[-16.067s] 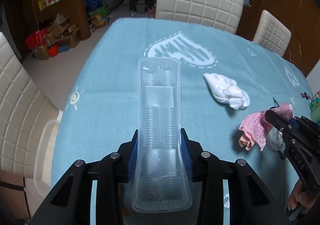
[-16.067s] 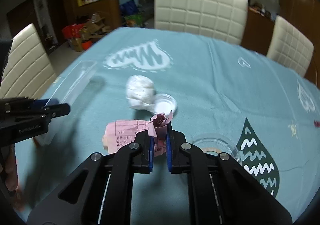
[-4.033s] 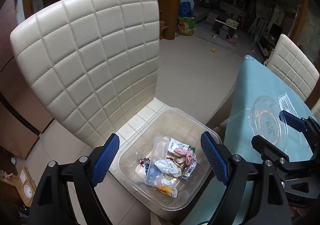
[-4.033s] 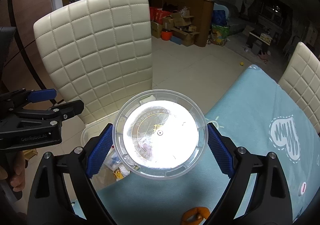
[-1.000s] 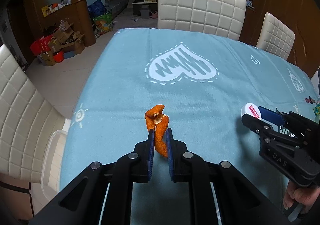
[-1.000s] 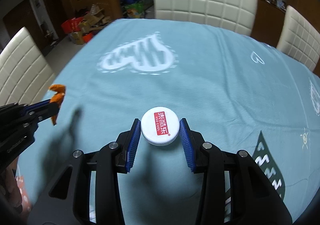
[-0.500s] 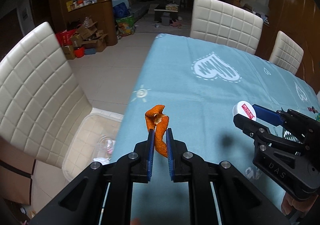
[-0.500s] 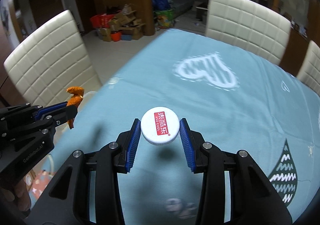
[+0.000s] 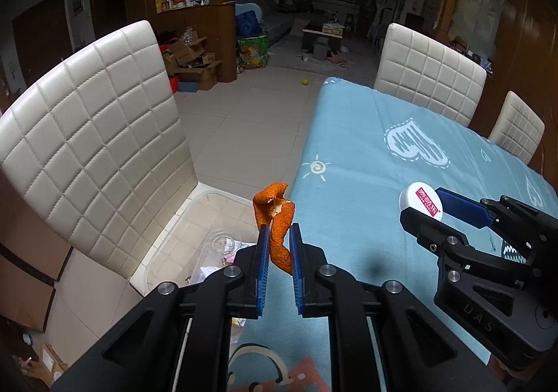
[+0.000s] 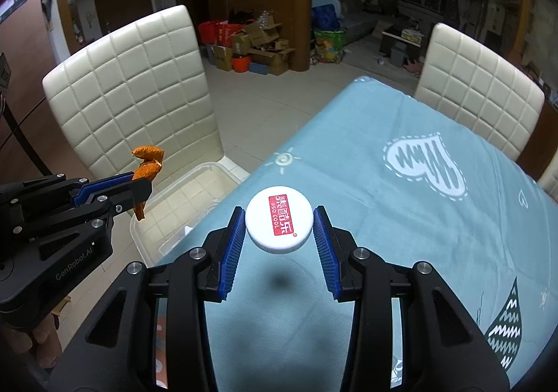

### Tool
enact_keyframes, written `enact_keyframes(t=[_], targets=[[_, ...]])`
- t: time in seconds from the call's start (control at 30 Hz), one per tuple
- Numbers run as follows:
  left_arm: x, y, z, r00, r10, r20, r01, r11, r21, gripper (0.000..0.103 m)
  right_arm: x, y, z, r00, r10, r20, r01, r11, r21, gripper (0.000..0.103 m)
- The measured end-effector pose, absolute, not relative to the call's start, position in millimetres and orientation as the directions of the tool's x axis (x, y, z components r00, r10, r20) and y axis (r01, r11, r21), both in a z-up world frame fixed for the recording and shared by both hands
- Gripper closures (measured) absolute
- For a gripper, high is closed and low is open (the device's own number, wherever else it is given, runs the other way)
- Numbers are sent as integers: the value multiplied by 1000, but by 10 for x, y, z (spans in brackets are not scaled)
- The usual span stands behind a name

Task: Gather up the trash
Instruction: 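Carry the orange peel and white cap over the clear bin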

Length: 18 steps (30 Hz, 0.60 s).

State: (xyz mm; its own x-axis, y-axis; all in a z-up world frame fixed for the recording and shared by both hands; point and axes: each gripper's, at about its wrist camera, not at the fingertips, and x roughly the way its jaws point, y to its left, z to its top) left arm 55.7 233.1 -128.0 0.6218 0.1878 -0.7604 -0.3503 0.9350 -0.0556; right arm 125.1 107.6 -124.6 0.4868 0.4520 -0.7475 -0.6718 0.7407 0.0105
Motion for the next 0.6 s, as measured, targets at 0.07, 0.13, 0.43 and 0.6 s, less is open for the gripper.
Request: enact_keyframes(t=[0.07, 0.13, 0.43, 0.6], targets=[[534, 2359, -1261, 624, 196, -757, -355, 933, -52, 91, 1238, 1124, -1220, 486, 458, -745, -677, 736, 11, 61], [517, 2397, -1247, 625, 199, -755, -363, 930, -56, 91, 1225, 1179, -1200, 485, 462, -743, -684, 729, 7, 61], [451, 2586, -1216, 624, 230, -747, -407, 912, -58, 91, 1194, 1387, -1185, 466, 482, -742, -716, 699, 4, 61], [422, 2699, -1270, 612, 240, -754, -428, 902, -60, 91, 1191, 1523, -1231, 445, 493, -748, -731, 682, 14, 60]])
